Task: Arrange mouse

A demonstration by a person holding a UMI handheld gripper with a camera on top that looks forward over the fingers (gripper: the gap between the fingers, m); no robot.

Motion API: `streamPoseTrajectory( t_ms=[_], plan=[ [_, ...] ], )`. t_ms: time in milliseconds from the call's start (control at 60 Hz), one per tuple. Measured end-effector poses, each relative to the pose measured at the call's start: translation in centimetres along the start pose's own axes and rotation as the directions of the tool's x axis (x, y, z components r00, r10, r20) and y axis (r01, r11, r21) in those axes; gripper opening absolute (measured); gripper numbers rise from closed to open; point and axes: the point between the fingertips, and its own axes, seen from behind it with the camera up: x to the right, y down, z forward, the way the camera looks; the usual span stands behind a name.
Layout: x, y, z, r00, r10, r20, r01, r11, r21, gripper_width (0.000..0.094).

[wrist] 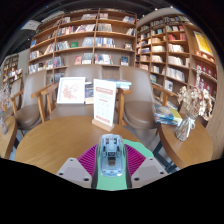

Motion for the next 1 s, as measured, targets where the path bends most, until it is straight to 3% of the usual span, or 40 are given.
streamPoseTrajectory(
  t_ms=[150, 317, 450, 583, 783, 1000],
  plan=[
    [4.4, 4.3, 3.2, 1.0, 0.024, -0.018, -0.025, 0.998, -0.051, 0.0385],
    [5.1, 8.5, 5.1, 0.995, 0.092, 0.022, -0.089, 0.988, -0.13, 0.041],
    [5.0, 8.4, 5.0, 0.996, 0.073, 0.042, -0.068, 0.992, -0.105, 0.0493],
    [5.0, 7.5, 3.0, 0.995, 0.096, 0.042, -0.091, 0.991, -0.099, 0.0862],
    [4.6, 4.6, -7.0, 0.995, 0.09, 0.037, -0.089, 0.995, -0.043, 0.0847],
    [1.5, 6.7, -18.8, 0.994, 0.042, 0.101, -0.04, 0.999, -0.022, 0.0848]
  ],
)
